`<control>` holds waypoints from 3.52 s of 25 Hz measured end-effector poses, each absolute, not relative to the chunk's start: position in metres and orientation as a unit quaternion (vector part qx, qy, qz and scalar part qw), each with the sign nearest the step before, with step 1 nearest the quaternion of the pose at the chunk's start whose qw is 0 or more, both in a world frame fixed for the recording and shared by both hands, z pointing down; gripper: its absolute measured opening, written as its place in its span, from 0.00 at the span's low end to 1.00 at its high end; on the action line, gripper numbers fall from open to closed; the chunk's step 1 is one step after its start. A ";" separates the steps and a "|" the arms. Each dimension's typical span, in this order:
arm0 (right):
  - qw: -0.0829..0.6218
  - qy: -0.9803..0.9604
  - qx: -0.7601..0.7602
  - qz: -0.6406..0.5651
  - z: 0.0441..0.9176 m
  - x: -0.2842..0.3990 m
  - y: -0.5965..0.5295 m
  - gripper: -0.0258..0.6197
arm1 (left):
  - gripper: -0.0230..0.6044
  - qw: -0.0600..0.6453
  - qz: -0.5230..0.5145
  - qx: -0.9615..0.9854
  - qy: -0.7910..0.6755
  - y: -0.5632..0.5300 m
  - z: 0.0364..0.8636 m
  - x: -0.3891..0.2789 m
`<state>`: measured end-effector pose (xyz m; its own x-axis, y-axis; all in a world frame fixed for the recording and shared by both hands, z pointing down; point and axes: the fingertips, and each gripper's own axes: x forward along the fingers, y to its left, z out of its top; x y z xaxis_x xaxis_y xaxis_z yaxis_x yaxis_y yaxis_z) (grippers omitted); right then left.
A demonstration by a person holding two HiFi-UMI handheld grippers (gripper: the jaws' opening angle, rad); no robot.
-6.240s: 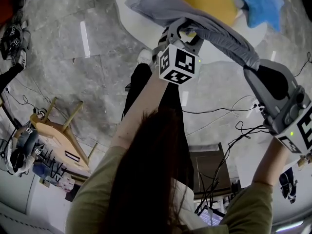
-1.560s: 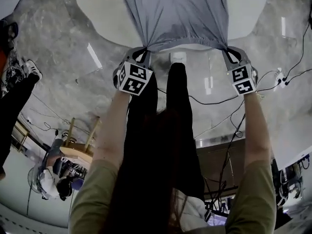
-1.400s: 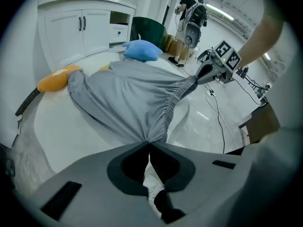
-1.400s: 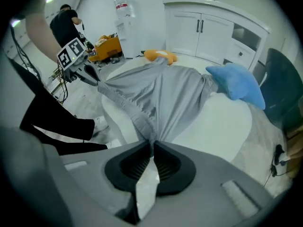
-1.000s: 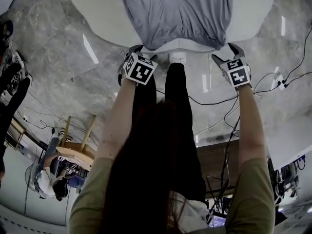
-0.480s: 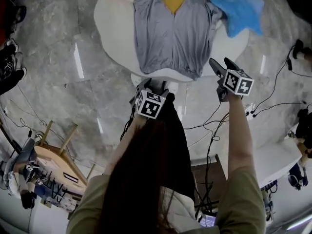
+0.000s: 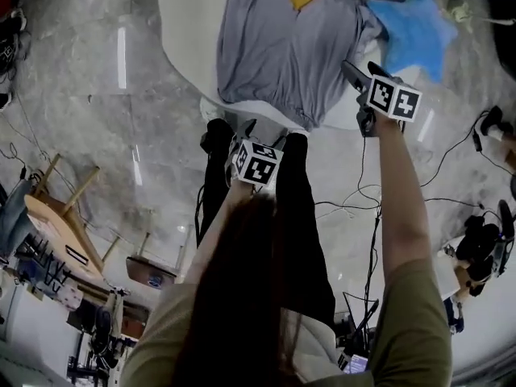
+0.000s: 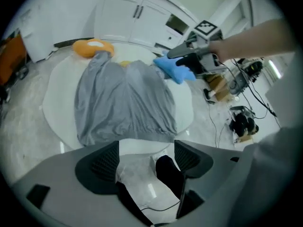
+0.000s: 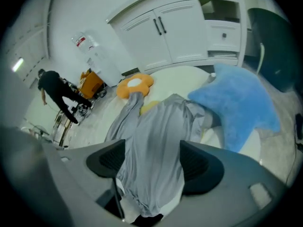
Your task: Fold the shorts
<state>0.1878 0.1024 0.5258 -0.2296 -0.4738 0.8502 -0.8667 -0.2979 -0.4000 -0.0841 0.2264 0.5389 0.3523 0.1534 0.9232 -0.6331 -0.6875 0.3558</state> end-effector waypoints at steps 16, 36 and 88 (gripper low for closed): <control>0.225 -0.608 0.552 0.523 0.596 0.060 -0.183 0.60 | 0.59 0.438 0.531 0.656 -0.310 0.114 0.632 -0.191; 0.276 -0.499 0.643 0.511 0.673 0.050 -0.237 0.06 | 0.39 0.435 0.552 0.662 -0.260 0.123 0.673 -0.184; 0.330 -0.568 0.614 0.437 0.563 0.314 0.023 0.33 | 0.50 0.357 0.557 0.744 -0.096 0.284 0.593 0.026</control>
<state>0.3139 0.0229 0.5631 -0.0290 -0.4094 0.9119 -0.9864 -0.1362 -0.0925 0.0257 0.2838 0.5931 0.3603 0.2554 0.8972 -0.5397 -0.7274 0.4238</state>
